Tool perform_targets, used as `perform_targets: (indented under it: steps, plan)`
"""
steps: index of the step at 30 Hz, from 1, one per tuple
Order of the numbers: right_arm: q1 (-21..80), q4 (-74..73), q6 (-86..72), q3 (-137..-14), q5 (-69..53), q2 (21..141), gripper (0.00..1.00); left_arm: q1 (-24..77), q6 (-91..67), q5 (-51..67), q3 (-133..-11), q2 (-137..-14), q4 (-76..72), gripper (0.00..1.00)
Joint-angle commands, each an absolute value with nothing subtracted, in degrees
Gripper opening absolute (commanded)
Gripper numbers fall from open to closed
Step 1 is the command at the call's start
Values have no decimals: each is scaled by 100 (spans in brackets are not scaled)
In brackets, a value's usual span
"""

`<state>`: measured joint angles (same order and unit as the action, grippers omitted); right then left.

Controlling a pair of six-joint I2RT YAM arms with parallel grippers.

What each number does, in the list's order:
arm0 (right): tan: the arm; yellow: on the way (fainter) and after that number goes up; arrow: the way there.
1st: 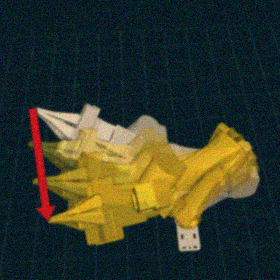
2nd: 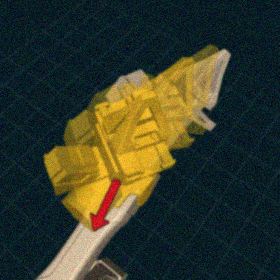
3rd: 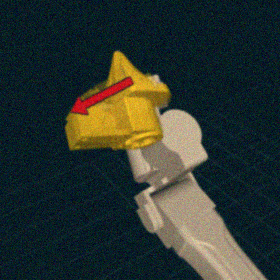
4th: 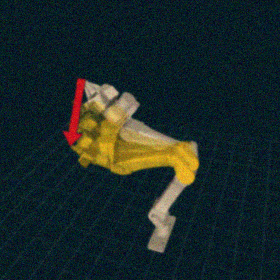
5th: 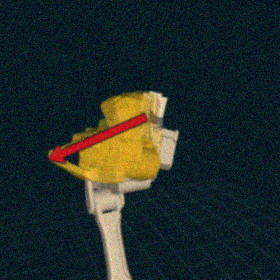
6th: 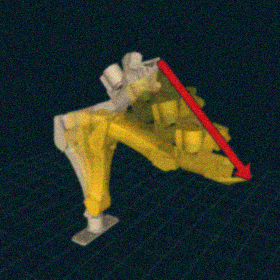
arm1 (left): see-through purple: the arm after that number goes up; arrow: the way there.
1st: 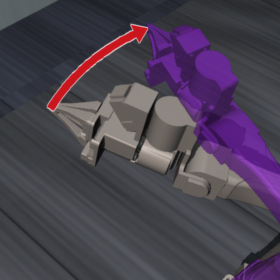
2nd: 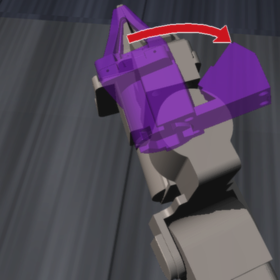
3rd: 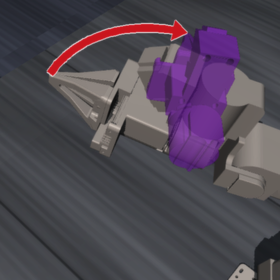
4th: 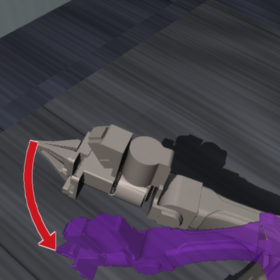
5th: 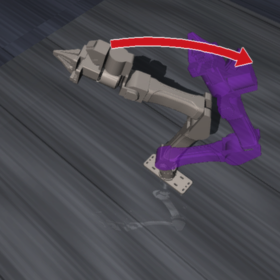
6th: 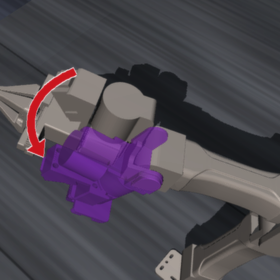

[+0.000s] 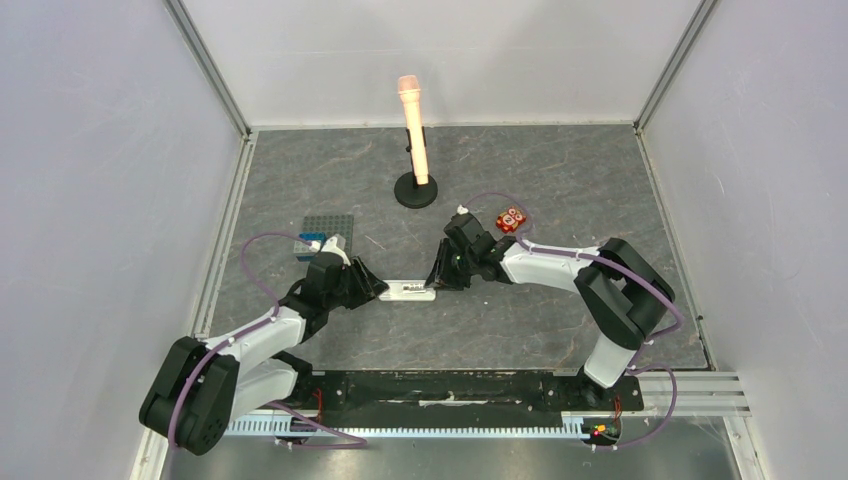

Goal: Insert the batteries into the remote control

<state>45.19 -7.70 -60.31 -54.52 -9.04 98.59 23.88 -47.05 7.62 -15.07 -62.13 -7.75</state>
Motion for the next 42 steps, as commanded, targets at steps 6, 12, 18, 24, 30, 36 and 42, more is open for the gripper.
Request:
perform_targets:
  steps: [6,12,18,24,30,36,42]
  plan:
    - [4502,-846,-5720,-5820,-762,9898,21,2408,-4509,708,-1582,-6154,-861,49]
    - [4509,-844,-5693,-5920,-820,9870,22,2409,-4509,706,-1582,-6161,-879,49]
    - [4549,-910,-5670,-5895,-826,9921,29,2408,-4513,718,-1573,-6200,-914,49]
    - [4569,-878,-5703,-5903,-885,10000,27,2409,-4509,723,-1576,-6206,-915,49]
    - [4583,-849,-5735,-5933,-987,10072,22,2409,-4509,731,-1573,-6216,-923,49]
    - [4601,-802,-5800,-5930,-1032,10116,11,2413,-4509,800,-1581,-6249,-980,49]
    - [4631,-805,-5862,-5920,-1094,10177,4,2412,-4565,943,-1531,-6328,-1152,48]
